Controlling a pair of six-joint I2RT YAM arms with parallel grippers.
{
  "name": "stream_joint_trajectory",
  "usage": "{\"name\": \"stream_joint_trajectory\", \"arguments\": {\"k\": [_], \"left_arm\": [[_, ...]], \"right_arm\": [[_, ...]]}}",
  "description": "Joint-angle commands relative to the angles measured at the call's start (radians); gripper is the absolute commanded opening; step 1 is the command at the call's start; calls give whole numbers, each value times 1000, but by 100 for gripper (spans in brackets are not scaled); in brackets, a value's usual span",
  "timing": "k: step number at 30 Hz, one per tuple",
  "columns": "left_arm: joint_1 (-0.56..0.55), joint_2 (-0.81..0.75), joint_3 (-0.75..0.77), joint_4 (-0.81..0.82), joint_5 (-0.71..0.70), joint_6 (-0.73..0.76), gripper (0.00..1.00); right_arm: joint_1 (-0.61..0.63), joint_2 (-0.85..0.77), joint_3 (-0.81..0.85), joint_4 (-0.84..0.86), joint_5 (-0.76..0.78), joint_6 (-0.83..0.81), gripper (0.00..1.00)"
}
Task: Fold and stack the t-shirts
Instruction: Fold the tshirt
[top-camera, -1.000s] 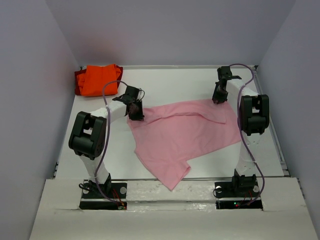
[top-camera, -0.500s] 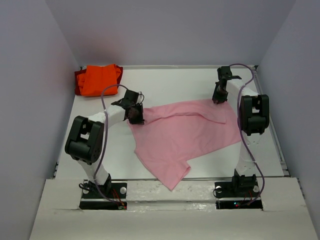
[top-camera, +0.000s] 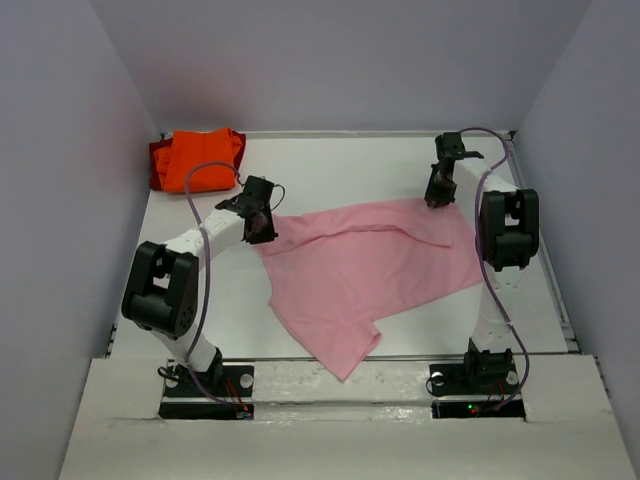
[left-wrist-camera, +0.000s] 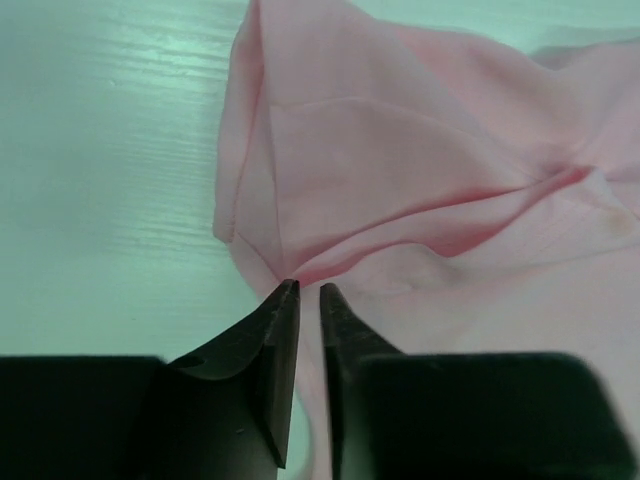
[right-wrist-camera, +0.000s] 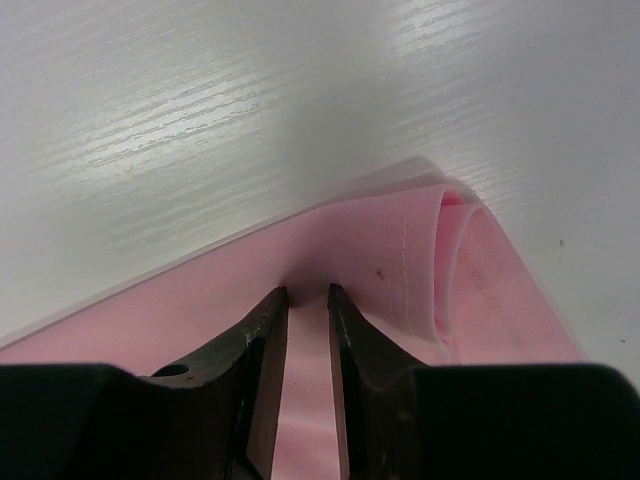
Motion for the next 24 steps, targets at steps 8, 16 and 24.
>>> {"name": "stream_joint_trajectory", "arguments": {"k": [8,16,24], "left_arm": [[26,37,-49,-24,-12,-79,50],[26,24,-86,10,31,-88,44],[26,11,-63,15,47,-85,24]], "right_arm": [[-6,-5,9,22,-20,2,29],[-6,-2,12,22,-24,5,29],[-6,1,7,23,-29,5,29]]}}
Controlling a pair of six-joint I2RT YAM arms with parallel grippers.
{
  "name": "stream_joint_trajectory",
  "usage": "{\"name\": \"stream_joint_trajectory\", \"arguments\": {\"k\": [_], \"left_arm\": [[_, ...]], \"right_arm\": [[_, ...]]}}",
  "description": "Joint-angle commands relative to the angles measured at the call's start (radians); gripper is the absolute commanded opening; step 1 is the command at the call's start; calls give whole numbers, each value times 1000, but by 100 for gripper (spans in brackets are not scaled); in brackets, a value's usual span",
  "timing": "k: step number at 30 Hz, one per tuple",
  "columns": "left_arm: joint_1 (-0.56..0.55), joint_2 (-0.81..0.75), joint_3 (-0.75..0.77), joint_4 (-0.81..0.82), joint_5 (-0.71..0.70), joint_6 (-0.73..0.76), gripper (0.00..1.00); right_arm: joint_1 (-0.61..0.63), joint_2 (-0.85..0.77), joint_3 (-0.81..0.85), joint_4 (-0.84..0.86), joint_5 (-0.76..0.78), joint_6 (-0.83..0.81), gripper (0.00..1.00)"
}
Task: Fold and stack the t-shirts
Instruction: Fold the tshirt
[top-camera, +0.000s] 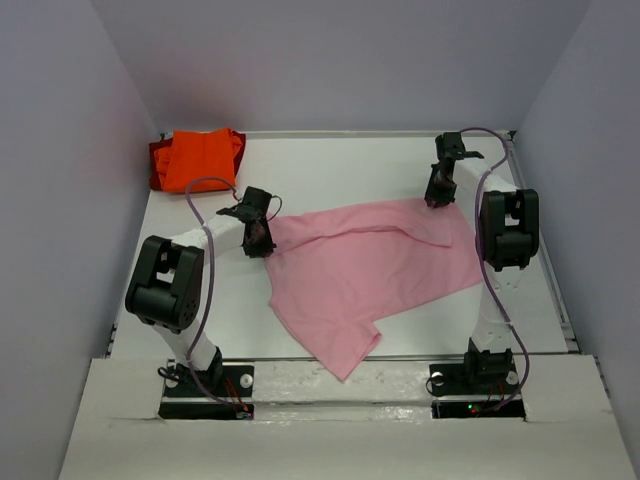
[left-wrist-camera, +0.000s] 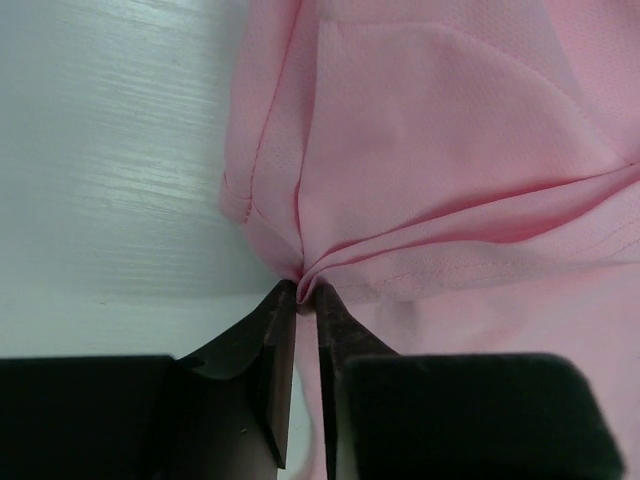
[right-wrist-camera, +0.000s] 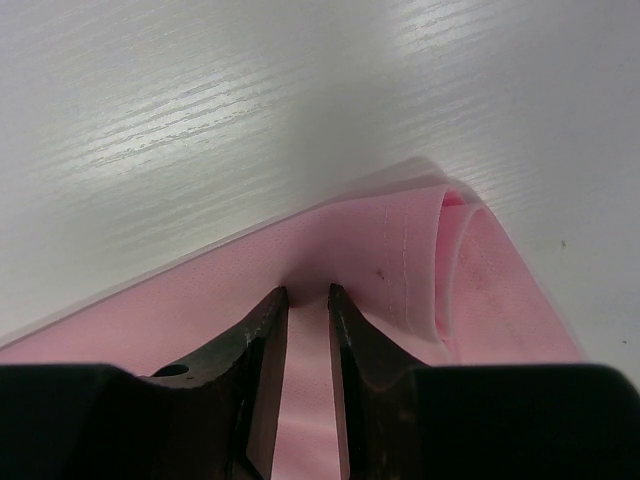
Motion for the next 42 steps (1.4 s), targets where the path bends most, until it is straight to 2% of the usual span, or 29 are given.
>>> {"name": "stream_joint_trajectory", "arguments": {"k": [1,5,16,27,33,37,42], "left_arm": [[1,-45,23,0,11,1,21],[1,-40,47,-16,7,10,20],[0,-68,81,-50,1,22,22],[0,-68,63,-46,10,38,32],[1,-57,58,-32,13,44,19],[0,-51,51,-26,10,49,2],[0,-76,25,-13,31,47,0]], "right_arm": [[-6,1,7,24,-18,5,29],[-6,-2,4,22,-21,5,29],[-6,6,9,24,-29,5,29],[-6,11,15,24,-31,6,29],[-6,9,13,24,-26,3,29],[-6,5,12,24,-23,3,29],[-6,6,7,24,-20,3,29]]}}
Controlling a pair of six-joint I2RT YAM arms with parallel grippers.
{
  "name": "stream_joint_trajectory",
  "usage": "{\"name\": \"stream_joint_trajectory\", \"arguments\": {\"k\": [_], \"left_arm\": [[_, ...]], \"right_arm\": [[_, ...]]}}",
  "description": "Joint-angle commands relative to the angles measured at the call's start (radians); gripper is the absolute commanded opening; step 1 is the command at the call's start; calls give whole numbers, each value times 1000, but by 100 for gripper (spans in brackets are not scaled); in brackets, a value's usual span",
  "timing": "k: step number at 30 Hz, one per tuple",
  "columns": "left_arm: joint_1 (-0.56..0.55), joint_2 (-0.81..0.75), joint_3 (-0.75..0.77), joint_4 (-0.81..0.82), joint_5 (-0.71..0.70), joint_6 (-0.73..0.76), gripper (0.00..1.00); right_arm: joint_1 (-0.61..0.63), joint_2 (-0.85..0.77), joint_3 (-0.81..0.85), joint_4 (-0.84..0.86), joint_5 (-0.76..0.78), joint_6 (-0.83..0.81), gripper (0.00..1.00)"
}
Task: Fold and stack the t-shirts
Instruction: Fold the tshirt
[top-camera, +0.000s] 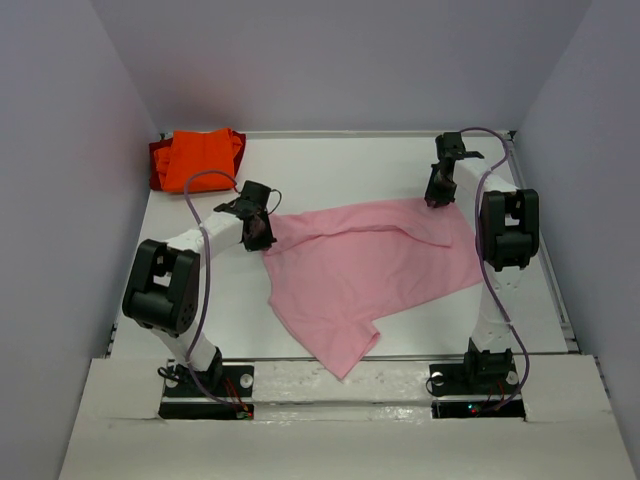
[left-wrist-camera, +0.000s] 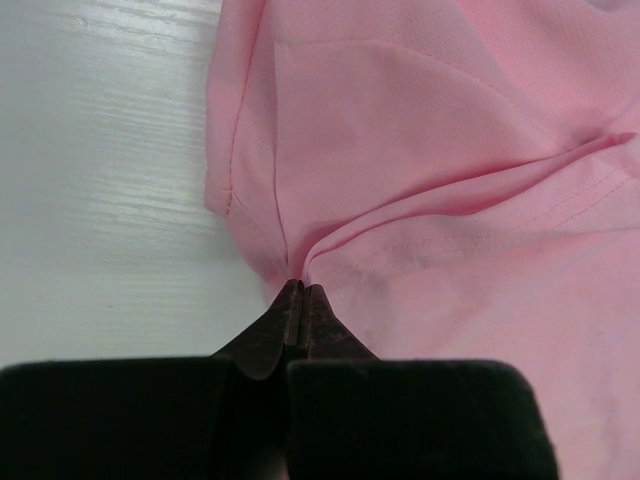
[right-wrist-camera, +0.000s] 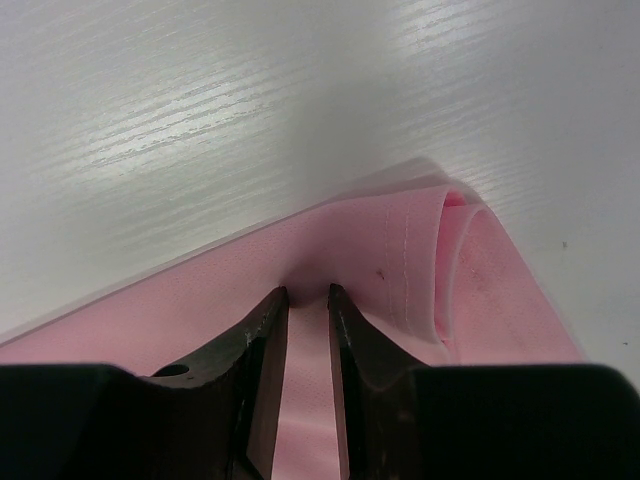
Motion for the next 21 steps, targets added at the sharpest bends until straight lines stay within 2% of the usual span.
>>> {"name": "stream_joint_trajectory", "arguments": {"k": [1,5,8,14,21], "left_arm": [[0,-72,-24,15,23,9,0],[0,-133,-69,13,57,-8,0],[1,-172,-129,33,160,-31,0],[-5,-258,-185,50,135,-51,0],[-6,-296,-236,54,175,-64,0]], "right_arm": [[-6,6,9,22,-10,3,29],[-6,9,13,22,-13,5,29],[-6,14,15,22,-15,5,29],[-6,15,15,22,-11,3,29],[-6,15,15,22,-5,0,29]]}}
